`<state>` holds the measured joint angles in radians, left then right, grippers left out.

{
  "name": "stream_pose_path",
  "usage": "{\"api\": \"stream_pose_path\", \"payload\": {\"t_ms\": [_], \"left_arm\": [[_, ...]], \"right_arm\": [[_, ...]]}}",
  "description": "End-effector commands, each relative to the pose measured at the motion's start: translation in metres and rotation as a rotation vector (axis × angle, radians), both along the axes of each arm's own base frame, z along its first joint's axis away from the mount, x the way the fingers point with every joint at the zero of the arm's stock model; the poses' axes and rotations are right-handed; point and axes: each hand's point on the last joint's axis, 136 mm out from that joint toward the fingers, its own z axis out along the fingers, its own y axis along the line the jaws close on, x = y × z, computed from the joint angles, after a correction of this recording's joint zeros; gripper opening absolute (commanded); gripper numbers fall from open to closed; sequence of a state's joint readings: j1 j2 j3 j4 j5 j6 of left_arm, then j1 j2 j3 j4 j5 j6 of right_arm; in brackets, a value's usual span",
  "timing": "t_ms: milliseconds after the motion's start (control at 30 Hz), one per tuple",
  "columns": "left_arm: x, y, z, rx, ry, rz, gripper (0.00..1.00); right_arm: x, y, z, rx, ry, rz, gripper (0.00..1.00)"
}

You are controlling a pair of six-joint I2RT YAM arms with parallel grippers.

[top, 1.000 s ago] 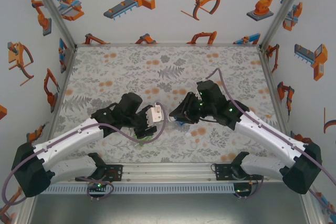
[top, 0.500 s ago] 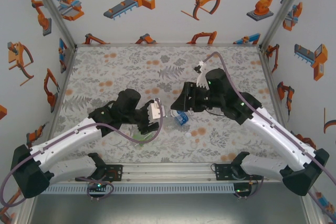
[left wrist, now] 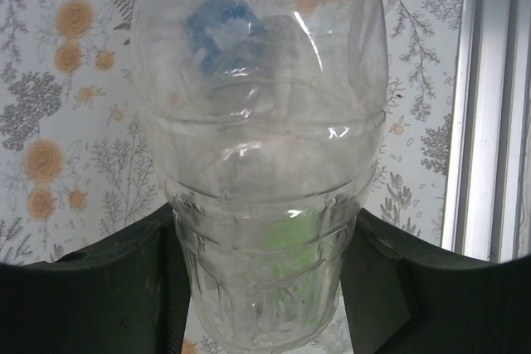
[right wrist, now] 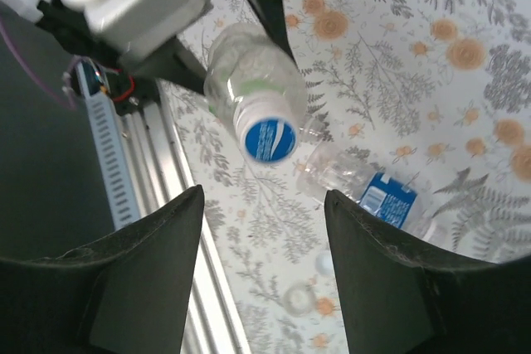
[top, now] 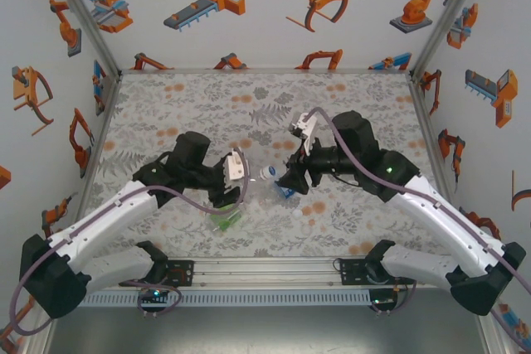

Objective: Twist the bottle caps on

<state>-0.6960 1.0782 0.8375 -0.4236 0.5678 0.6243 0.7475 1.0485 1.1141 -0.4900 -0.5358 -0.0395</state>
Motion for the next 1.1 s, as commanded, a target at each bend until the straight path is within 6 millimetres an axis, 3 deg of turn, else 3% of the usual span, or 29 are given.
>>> {"api": "stream_pose_path", "payload": {"t_ms": [0,200,500,833,1067], "left_arm": [[0.001,-0.001,0.017,-0.051,-0.024,-0.09,0.0],[0.01,0.003,0.014,-0.036,-0.021,-0.119,0.0],[0.003,0.005,0.011,-0.028,-0.026,-0.132,0.0],[0.001,-0.002,0.004,-0.03,-0.049,-0.148,0.0],[0.002,-0.001,0.003,-0.026,-0.057,-0.142,0.0]], "right_arm": [[-0.001,0.005,0.009,0.028,-0.185,0.101,0.56],[0.001,0.015,0.01,0.036,-0.285,0.207,0.56],[0.002,0.021,0.016,0.046,-0.48,0.292,0.56],[-0.015,0.029,0.02,0.112,-0.439,0.41,0.52],[-0.011,0.028,0.008,0.085,-0.424,0.391,0.48]]}}
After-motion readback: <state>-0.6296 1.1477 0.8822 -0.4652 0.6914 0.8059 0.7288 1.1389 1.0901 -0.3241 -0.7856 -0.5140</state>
